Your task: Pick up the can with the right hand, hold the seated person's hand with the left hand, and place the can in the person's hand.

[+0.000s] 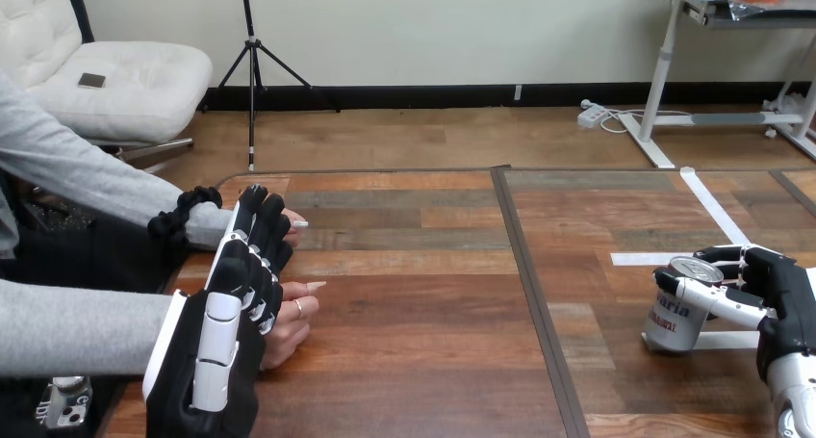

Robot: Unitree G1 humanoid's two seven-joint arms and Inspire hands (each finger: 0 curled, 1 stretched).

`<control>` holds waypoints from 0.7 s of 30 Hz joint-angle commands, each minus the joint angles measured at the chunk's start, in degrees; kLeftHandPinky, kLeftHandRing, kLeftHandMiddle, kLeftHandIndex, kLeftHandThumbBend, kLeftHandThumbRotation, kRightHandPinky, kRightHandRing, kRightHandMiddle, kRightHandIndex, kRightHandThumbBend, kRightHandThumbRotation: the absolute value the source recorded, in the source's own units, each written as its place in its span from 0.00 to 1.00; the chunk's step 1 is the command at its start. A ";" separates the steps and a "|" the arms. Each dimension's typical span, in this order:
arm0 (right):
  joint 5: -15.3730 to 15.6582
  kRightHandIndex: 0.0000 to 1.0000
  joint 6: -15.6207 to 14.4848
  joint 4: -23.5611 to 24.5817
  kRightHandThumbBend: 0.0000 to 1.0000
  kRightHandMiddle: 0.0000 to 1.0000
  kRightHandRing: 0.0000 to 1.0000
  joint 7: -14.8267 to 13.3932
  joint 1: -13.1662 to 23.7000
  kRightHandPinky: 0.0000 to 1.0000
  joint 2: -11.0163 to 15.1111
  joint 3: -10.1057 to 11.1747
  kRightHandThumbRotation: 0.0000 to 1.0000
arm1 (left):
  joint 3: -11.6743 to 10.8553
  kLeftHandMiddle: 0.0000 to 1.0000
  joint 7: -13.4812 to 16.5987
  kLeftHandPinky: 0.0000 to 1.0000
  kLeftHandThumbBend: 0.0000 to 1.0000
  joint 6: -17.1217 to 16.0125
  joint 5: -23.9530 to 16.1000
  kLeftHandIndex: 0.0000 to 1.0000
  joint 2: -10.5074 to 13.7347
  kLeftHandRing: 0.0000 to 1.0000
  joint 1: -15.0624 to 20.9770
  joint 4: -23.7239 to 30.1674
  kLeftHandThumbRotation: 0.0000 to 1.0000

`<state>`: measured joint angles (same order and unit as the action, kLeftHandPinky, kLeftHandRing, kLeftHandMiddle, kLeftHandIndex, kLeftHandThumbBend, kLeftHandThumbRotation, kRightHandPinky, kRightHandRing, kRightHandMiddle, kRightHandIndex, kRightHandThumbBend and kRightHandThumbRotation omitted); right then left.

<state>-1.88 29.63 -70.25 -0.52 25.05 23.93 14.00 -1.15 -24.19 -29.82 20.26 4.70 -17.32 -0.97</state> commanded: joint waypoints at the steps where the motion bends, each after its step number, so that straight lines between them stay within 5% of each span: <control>1: -0.24 0.43 3.58 1.97 0.84 0.44 0.38 -0.25 3.46 0.35 -0.13 0.24 0.00 | -0.74 1.00 -0.65 1.00 0.61 -0.77 1.09 1.00 -0.25 1.00 2.68 1.18 0.94; 21: 1.25 0.43 6.44 3.53 0.83 0.44 0.39 1.37 3.29 0.36 0.67 -1.03 0.00 | -0.85 1.00 -1.15 1.00 0.61 -0.85 1.60 1.00 -0.31 1.00 2.75 0.72 0.95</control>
<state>-1.09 32.86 -70.20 0.58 25.04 23.96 13.68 -1.16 -24.75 -29.82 21.01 4.71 -17.32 -0.97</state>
